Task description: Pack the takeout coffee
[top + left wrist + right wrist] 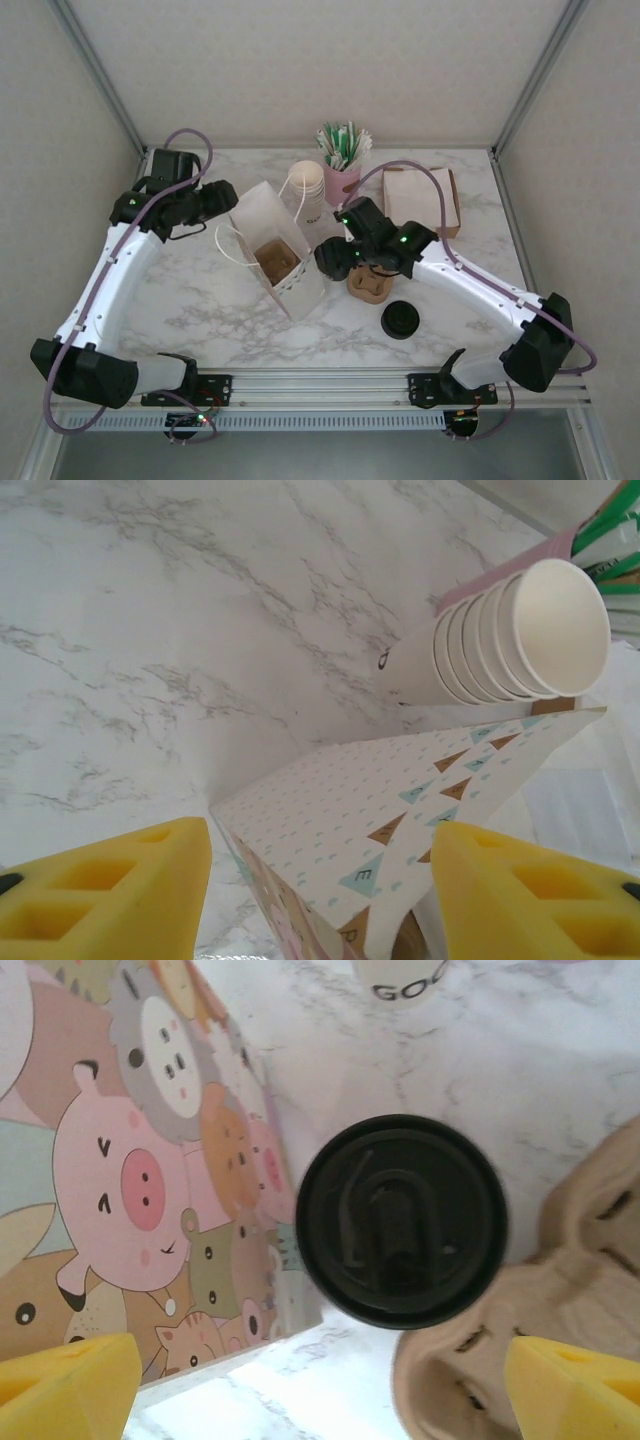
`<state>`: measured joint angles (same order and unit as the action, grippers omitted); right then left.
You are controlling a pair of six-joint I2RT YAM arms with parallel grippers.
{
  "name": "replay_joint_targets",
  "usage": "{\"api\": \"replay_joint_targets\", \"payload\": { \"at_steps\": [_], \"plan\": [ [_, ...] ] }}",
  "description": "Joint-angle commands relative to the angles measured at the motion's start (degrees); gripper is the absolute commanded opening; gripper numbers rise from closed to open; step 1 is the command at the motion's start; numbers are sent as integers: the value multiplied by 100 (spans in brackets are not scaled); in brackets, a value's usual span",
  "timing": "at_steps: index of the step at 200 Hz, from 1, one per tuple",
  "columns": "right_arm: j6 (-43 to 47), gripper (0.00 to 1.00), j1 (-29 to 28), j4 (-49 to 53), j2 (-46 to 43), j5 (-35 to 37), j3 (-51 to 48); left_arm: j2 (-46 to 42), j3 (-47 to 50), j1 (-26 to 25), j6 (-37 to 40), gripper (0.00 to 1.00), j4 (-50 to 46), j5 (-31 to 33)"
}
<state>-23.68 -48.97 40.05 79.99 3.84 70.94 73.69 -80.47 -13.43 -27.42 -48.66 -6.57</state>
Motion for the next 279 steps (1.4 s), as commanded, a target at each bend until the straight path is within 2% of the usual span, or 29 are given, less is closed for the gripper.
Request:
{"api": "replay_joint_targets", "payload": {
  "at_steps": [1, 40, 73, 115, 157, 251, 279],
  "plan": [
    [-426, 95, -144, 202, 286, 110, 258, -203, -44, 61, -98, 60, 48, 378],
    [-541, 95, -306, 435, 475, 553, 360, -333, -40, 69, -107, 61, -32, 481],
    [-431, 93, -299, 363, 449, 689, 263, -599, -39, 66, -37, 64, -281, 922],
    [-181, 89, -254, 806, 878, 1361, 614, -1024, 93, 69, -52, 65, -416, 1099],
    [-63, 80, -123, 604, 1094, 1289, 645, -1359, 448, 68, -158, 66, -450, 918],
    [275, 84, 181, -5, 1309, 655, 556, -1733, 901, 69, -387, 66, -468, 816],
    [321, 85, 219, -17, 1426, 686, 586, -1776, 936, 69, -387, 66, -476, 825]
  ]
}}
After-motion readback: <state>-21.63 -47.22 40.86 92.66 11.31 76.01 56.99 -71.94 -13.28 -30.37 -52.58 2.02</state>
